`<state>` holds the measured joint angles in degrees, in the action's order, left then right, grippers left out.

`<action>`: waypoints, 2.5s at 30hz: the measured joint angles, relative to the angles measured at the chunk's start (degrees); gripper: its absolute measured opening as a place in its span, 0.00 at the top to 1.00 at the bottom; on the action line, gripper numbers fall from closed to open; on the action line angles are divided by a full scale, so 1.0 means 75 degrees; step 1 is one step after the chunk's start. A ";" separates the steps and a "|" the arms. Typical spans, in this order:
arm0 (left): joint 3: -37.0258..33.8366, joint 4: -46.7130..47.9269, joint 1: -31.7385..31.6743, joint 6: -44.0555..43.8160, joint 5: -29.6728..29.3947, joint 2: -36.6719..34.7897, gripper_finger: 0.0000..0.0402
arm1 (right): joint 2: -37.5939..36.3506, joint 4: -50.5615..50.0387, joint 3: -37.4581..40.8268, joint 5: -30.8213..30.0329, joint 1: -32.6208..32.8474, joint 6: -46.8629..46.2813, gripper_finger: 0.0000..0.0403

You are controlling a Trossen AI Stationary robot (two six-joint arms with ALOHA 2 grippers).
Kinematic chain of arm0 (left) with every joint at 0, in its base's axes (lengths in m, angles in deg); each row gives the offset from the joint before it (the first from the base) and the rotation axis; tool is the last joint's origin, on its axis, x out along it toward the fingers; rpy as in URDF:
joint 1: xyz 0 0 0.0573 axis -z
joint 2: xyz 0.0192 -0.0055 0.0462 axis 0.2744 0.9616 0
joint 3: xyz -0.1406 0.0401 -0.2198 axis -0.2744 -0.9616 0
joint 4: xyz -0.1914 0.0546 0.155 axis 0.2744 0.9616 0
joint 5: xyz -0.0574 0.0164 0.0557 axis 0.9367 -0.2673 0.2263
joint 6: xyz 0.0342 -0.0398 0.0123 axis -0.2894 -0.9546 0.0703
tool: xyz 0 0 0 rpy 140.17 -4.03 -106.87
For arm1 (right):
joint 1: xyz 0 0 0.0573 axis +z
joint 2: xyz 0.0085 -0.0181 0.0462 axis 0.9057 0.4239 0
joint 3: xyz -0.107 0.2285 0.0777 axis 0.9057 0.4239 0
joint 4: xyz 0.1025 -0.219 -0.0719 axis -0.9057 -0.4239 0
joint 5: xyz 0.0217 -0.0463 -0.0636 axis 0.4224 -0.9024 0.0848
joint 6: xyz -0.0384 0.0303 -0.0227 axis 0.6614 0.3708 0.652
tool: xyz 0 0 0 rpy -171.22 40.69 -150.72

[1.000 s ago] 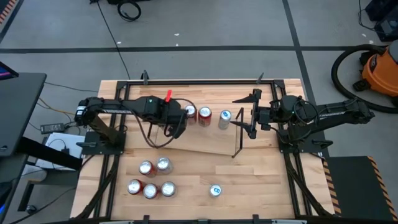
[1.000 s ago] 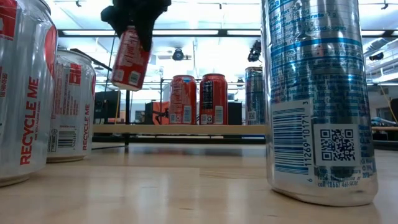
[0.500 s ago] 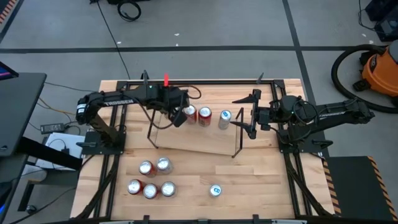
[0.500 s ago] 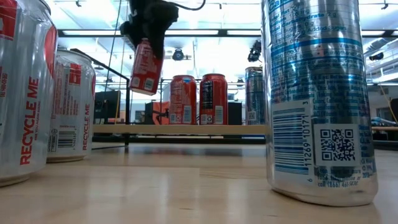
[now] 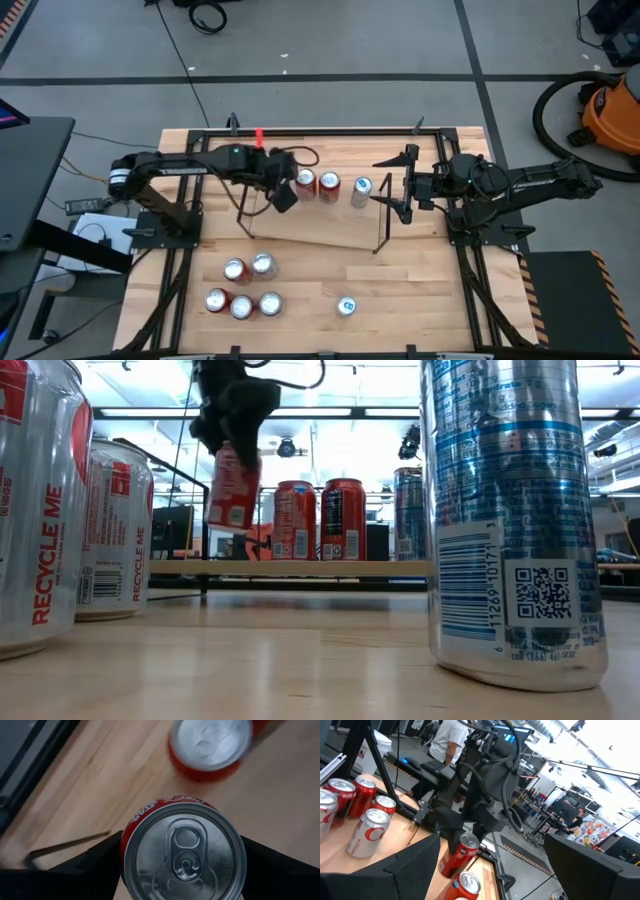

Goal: Place canned beverage on shelf
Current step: Adjust the red-white soda can on the shelf

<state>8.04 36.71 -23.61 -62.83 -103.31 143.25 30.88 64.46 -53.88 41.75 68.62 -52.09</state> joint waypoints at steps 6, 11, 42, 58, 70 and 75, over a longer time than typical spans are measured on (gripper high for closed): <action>-0.0990 -0.0721 -0.0401 -0.0054 0.0337 -0.0787 0.21 | 0.0000 0.0253 -0.0006 0.0003 0.0099 -0.0018 0.09; -0.1452 -0.1203 -0.0828 -0.0028 0.0758 -0.0968 0.21 | 0.0000 0.0295 -0.0006 0.0023 0.0149 0.0007 0.09; -0.1574 -0.2027 -0.1346 -0.0411 0.1082 -0.0195 0.21 | 0.0007 0.0291 -0.0003 0.0007 0.0149 0.0026 0.09; -0.1601 -0.2183 -0.1338 -0.0478 0.1090 -0.0082 0.21 | 0.0009 0.0244 0.0006 -0.0015 0.0149 0.0032 0.09; -0.1601 -0.2154 -0.1201 -0.0405 0.1168 -0.0083 0.13 | 0.0007 0.0241 0.0006 -0.0012 0.0149 0.0050 0.09; -0.1601 -0.2160 -0.1157 -0.0402 0.1197 -0.0085 0.05 | 0.0009 0.0241 0.0006 -0.0011 0.0149 0.0050 0.09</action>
<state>-3.97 20.51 -32.29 -65.85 -94.33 142.61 30.94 66.27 -53.84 41.67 69.74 -51.71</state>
